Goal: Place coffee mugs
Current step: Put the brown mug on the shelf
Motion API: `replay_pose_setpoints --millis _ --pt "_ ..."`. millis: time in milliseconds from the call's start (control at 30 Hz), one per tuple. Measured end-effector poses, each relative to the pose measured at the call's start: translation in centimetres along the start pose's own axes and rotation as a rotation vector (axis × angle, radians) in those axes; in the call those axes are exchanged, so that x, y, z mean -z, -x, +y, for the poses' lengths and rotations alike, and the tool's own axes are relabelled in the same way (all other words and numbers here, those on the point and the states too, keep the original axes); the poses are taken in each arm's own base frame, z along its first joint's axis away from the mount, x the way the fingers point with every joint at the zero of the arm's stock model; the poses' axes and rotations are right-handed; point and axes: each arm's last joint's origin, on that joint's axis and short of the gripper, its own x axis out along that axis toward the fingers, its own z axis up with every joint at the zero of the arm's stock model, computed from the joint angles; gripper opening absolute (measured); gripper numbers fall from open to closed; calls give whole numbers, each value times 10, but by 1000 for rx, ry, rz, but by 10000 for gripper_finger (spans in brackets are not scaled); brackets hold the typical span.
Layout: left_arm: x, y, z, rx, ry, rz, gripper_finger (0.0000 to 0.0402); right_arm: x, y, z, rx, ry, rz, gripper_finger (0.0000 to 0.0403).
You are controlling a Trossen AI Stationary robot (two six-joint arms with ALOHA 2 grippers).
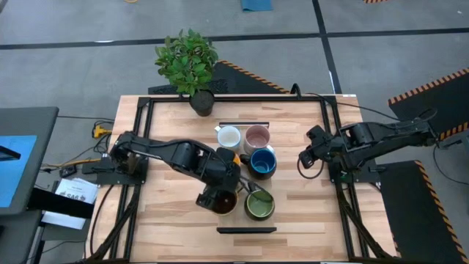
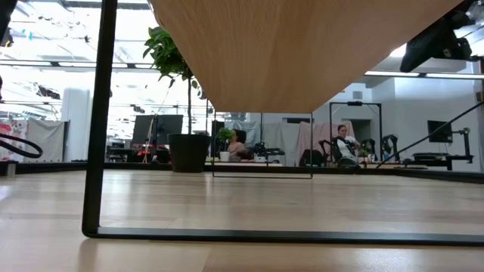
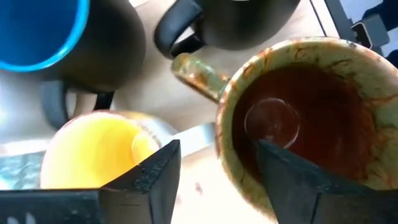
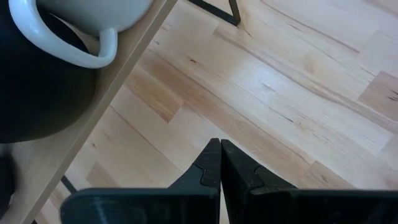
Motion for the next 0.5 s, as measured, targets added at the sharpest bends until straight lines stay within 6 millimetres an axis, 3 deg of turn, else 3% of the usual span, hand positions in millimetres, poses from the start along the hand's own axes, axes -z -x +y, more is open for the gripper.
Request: replay_pose_setpoints --millis 200,300,400,500 --pt "6 33 15 20 71 -18 198 -1 0 -1 5 -7 -4 24" --pt "21 55 20 -2 168 -33 190 -1 0 -1 5 -7 -4 24" --pt "41 71 17 -82 266 -14 146 -1 0 -1 5 -7 -4 24" --pt "61 73 2 -113 350 -28 58 -1 0 -1 4 -7 -4 24"
